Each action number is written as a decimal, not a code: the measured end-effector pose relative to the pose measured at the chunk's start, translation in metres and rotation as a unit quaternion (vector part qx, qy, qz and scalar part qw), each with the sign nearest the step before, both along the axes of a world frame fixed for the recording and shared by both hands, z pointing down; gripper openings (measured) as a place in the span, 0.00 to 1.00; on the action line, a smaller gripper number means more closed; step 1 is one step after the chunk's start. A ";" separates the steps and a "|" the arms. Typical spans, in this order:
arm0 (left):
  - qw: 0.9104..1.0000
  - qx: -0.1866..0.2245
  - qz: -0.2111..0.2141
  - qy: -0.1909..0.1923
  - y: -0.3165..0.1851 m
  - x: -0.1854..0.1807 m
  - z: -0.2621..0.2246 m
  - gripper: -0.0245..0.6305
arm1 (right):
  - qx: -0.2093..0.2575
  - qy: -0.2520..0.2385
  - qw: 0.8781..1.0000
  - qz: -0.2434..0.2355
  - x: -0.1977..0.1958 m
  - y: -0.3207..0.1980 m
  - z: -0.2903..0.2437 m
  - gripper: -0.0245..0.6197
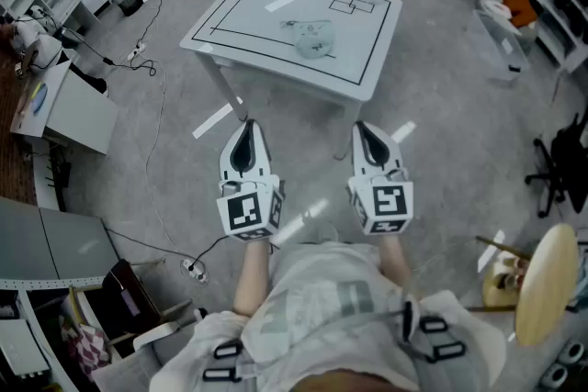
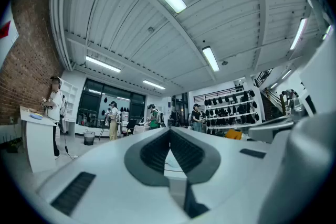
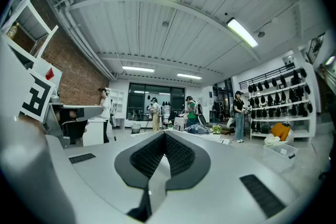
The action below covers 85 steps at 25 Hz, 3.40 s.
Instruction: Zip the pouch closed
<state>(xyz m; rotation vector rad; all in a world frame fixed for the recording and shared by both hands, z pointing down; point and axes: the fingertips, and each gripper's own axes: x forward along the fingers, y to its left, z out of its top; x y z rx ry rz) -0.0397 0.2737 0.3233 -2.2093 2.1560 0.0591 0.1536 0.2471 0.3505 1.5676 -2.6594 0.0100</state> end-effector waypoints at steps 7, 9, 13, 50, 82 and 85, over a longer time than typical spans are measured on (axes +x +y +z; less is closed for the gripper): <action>1.000 -0.005 -0.003 0.003 -0.004 0.002 0.004 0.05 | -0.002 0.007 1.000 0.004 0.010 -0.004 0.004 0.05; 1.000 -0.005 -0.002 0.002 -0.006 0.005 0.004 0.05 | -0.003 0.006 1.000 0.009 0.012 -0.006 0.003 0.05; 1.000 0.011 0.011 0.014 -0.008 0.009 0.000 0.05 | 0.002 -0.027 1.000 0.005 0.017 -0.009 0.004 0.05; 0.998 -0.019 0.023 0.049 -0.232 -0.071 0.031 0.32 | -0.004 0.077 0.997 0.030 -0.065 -0.221 0.022 0.37; 0.996 -0.060 0.039 0.055 -0.479 -0.157 0.040 0.32 | -0.069 0.123 0.990 0.031 -0.186 -0.466 0.044 0.37; 0.996 -0.060 0.027 0.057 -0.479 -0.161 0.041 0.32 | -0.093 0.116 0.989 0.012 -0.202 -0.474 0.058 0.37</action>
